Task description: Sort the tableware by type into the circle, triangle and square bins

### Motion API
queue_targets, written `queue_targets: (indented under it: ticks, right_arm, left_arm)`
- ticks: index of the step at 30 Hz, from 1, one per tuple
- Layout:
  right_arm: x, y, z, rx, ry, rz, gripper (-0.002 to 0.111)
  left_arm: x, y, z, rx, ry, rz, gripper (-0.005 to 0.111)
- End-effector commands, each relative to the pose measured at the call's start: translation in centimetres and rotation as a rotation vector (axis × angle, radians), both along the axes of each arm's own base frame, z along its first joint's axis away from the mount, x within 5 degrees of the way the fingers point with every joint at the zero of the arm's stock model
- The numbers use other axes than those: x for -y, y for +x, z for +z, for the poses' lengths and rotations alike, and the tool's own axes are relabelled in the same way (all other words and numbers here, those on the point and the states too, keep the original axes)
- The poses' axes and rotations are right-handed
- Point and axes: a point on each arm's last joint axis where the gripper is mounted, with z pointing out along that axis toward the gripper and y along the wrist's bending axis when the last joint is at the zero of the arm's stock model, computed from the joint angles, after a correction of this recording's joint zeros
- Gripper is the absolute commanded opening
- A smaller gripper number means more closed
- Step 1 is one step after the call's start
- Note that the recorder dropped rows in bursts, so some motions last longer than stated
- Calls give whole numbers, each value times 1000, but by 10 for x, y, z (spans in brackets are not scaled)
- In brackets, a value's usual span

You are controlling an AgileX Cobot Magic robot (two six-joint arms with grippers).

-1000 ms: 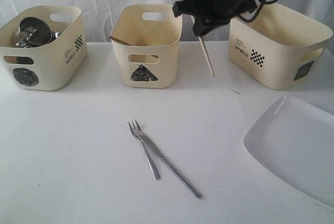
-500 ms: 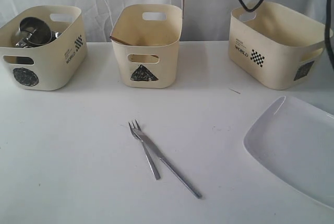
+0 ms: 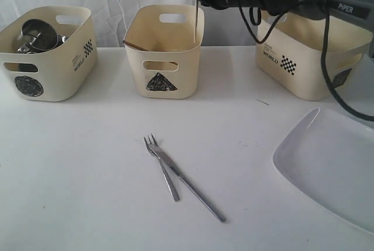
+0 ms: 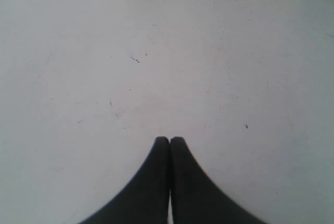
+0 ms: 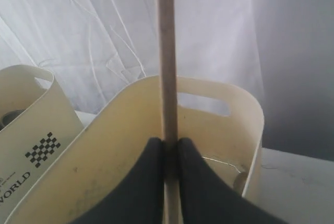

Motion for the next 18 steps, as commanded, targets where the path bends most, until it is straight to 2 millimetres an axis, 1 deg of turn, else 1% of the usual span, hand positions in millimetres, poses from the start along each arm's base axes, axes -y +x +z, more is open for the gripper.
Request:
queue_targets:
  ticks: [1,5,7,8,10,14,16,18]
  right_arm:
    - [-11,1,-6,27,-17,36,0]
    - [-25,0,-10,18,-28,102,0]
    - [-27,1,-12,29,-47,110,0]
    - [-30,2,-15,28,-54,115,2]
    - [-30,2,-16,25,-56,117,9]
    - [-30,2,-17,21,-59,125,32]
    - [-31,1,-18,16,-61,139,39]
    - [-33,0,-19,8,-62,162,41]
  left_arm:
    - [1,-1,-5,-31,-10,-7,1]
    - [1,-1,-5,-31,-10,-7,1]
    - [1,-1,-5,-31,-10,-7,1]
    - [1,-1,-5,-31,-10,-7,1]
    - [1,-1,-5,-31,-10,-7,1]
    - [1,-1,-5,-31,-10,-7,1]
    - [1,-1,-5,-31,-10,-7,1]
    - [1,-1,-5,-31,-10,-7,1]
